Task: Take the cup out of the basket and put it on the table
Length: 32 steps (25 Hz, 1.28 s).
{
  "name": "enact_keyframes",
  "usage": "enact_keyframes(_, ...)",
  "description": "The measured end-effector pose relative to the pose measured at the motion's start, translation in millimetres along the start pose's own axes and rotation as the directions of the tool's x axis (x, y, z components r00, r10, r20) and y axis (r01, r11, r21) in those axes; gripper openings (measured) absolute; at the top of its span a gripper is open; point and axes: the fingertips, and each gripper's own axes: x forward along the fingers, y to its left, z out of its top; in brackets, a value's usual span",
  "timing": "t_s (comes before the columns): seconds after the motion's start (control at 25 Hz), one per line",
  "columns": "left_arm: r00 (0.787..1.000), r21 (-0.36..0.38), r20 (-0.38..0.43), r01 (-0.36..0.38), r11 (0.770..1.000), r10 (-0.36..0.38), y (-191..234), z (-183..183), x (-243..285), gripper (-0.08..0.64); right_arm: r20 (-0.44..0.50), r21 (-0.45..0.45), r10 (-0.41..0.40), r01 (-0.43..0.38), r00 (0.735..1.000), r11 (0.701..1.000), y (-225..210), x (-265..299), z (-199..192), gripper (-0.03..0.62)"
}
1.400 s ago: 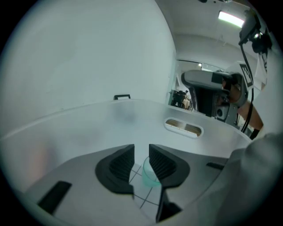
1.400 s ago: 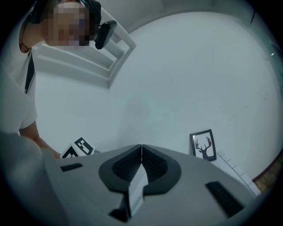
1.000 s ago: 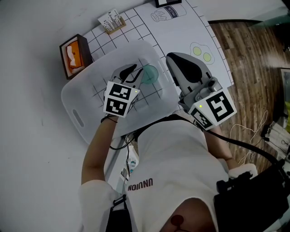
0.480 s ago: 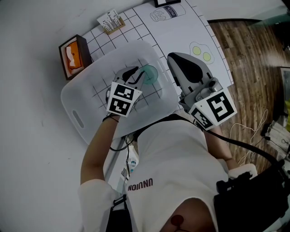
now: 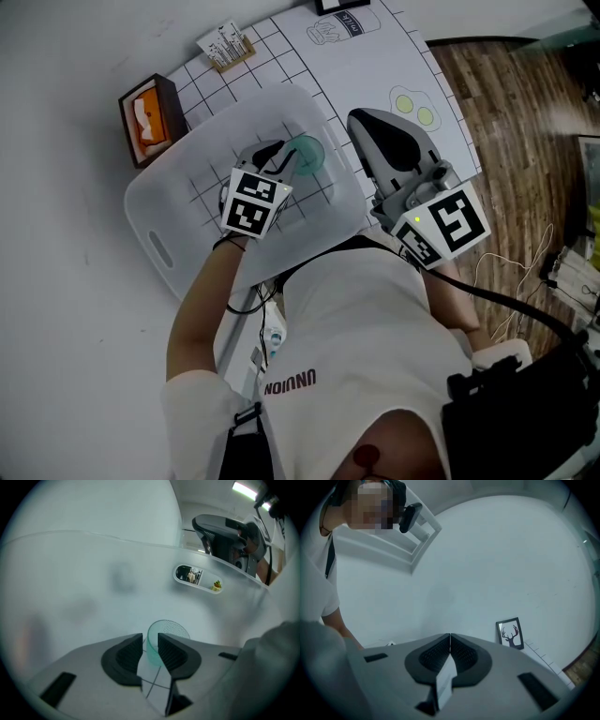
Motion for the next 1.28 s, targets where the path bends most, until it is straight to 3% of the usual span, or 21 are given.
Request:
enact_keyframes(0.52, 1.0, -0.028, -0.026, 0.009, 1.0, -0.01, -1.0, -4.7, 3.2, 0.1, 0.002, -0.004, 0.001, -0.001, 1.0, 1.0, -1.5, 0.7, 0.8, 0.02)
enact_keyframes(1.0, 0.997, -0.112, -0.042, 0.055, 0.992, -0.06, -7.5, -10.1, 2.7, 0.08, 0.008, -0.011, -0.002, 0.002, 1.0, 1.0, 0.4, -3.7, 2.3, 0.02)
enact_keyframes(1.28, 0.994, -0.098, -0.08, 0.06, 0.993, -0.068, -12.5, -19.5, 3.9, 0.046, 0.016, -0.012, -0.006, 0.006, 1.0, 1.0, 0.5, -7.7, 4.5, 0.02)
